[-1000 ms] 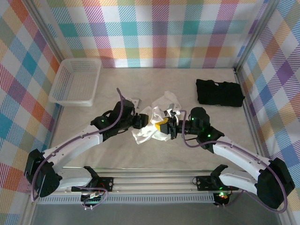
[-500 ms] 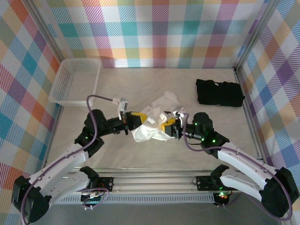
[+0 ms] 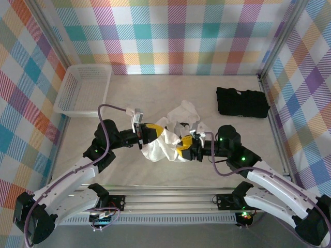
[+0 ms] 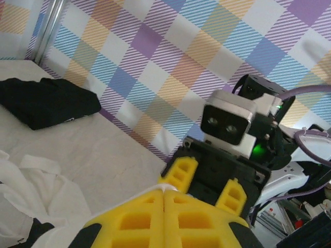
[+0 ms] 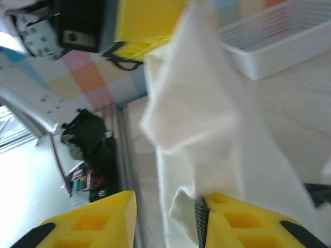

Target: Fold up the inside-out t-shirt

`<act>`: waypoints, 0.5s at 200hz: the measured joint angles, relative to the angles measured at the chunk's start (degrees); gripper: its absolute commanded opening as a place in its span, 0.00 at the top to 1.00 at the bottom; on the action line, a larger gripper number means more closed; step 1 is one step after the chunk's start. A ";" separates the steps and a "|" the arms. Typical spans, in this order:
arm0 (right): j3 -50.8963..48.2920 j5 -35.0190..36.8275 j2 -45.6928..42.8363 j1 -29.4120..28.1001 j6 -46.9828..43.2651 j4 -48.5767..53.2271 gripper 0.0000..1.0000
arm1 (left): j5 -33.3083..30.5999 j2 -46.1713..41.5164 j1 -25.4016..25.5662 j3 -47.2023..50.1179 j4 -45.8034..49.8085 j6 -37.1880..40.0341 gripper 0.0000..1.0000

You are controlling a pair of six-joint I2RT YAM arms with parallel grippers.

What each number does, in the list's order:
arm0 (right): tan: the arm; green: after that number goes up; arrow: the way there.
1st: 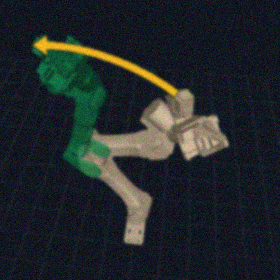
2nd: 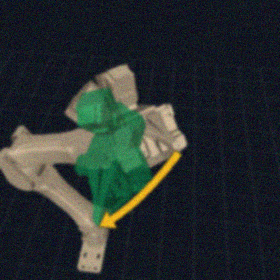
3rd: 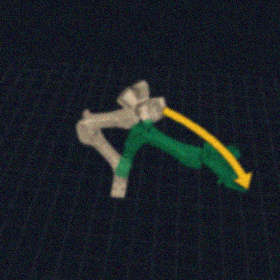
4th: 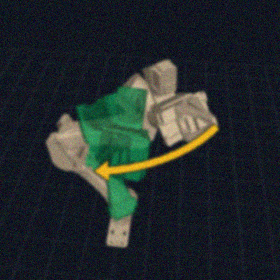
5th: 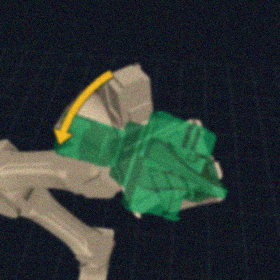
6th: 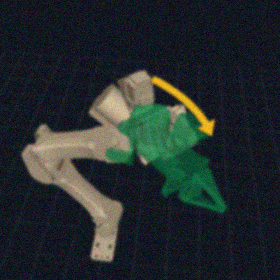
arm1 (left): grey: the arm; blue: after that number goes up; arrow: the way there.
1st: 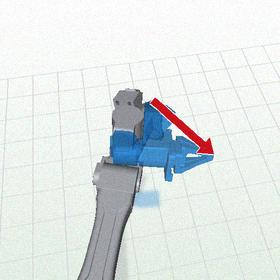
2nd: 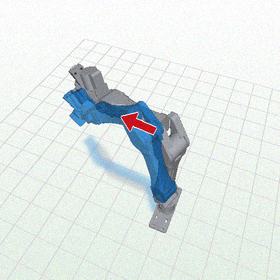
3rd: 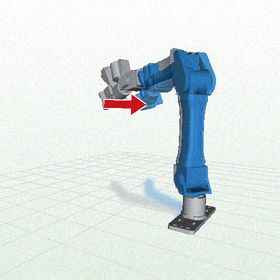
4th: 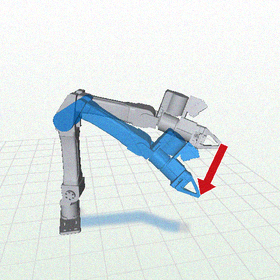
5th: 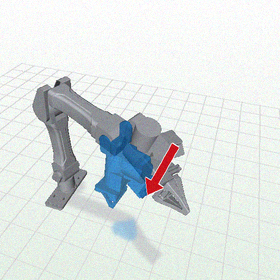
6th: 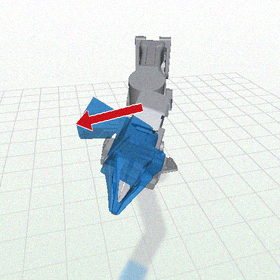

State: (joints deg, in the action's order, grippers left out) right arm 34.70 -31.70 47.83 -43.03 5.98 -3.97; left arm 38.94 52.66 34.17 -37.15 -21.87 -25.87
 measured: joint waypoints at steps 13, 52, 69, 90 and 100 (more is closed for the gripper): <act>0.00 -1.22 2.29 -1.51 0.09 -1.84 0.70 | -0.66 0.13 0.00 -0.59 1.03 0.24 1.00; 0.02 0.09 6.95 -4.07 0.68 -5.66 0.81 | -2.27 0.15 0.00 -1.31 2.47 0.50 1.00; 0.13 6.56 6.12 -4.39 1.05 -4.79 0.76 | -3.72 0.15 0.00 -1.49 3.80 0.63 1.00; 0.76 20.28 2.34 -4.59 2.36 1.01 0.76 | -6.67 0.17 0.00 -2.19 6.03 0.61 1.00; 0.72 22.91 0.13 -4.59 2.29 2.56 0.74 | -8.26 0.17 0.00 -2.64 7.10 0.59 1.00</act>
State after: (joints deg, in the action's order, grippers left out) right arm 35.42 -8.80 47.97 -47.62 8.27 -1.41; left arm 30.68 52.84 34.17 -39.79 -14.76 -25.28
